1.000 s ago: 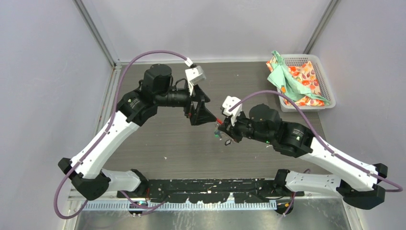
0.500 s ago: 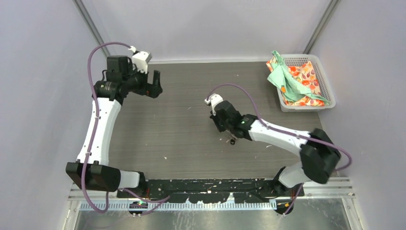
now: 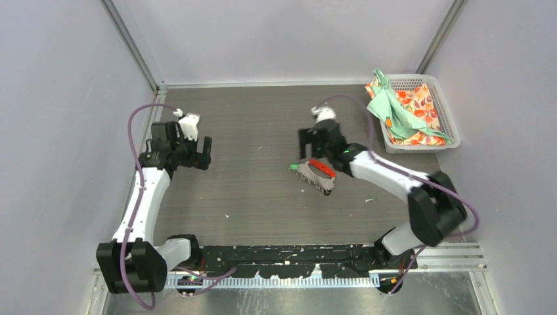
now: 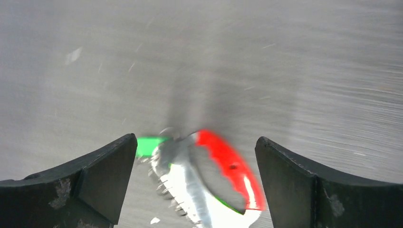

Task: Put the keys on the keyring

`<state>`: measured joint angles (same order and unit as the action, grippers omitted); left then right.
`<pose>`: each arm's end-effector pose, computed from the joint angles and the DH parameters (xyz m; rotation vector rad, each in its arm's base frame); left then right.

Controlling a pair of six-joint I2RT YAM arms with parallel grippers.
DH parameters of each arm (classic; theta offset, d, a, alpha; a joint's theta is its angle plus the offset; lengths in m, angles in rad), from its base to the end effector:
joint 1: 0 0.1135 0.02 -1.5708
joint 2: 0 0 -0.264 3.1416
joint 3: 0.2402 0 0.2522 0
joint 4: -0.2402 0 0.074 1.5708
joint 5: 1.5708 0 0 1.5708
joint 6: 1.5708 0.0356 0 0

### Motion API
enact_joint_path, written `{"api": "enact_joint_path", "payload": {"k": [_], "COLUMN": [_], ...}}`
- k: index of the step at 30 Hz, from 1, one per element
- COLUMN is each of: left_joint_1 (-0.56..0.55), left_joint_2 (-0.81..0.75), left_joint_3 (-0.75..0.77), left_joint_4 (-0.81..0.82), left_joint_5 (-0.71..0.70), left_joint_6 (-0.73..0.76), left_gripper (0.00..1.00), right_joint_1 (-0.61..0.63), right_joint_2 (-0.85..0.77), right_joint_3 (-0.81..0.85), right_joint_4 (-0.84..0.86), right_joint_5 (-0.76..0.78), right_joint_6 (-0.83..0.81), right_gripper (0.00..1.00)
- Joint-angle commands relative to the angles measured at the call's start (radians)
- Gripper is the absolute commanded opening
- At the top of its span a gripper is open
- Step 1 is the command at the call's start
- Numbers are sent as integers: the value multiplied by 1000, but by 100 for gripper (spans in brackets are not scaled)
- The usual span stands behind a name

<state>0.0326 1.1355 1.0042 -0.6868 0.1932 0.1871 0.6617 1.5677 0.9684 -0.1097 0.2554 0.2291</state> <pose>0.2340 0.0008 0.3008 0.2735 2.3570 -0.1257 0.2719 0.2003 0.2183 -0.3539 2.2310 0.1853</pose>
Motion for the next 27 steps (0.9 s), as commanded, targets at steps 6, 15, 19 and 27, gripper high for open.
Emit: {"api": "enact_joint_path", "payload": {"k": [6,15,19,27], "left_joint_1": [26,28,33,34], "left_joint_2": [30,221,253,390], "left_joint_3": [-346,-599,-597,-758], "left_joint_4": [718,1340,1394,1812], "left_joint_5": [15,67,61,96], "left_joint_6": [-58,-124,-167,-191], "left_gripper": [100,100,100,100], "right_joint_1": [-529,-738,-740,-738], "right_joint_2": [-517,-449,-357,-118], "right_joint_3": [-339,-524,-591,-687], "right_joint_4": [268,525,681,1077], "right_joint_5": [299,255,177,127], "right_joint_6": [132,58,60,43], "right_gripper": [100,100,100,100]}}
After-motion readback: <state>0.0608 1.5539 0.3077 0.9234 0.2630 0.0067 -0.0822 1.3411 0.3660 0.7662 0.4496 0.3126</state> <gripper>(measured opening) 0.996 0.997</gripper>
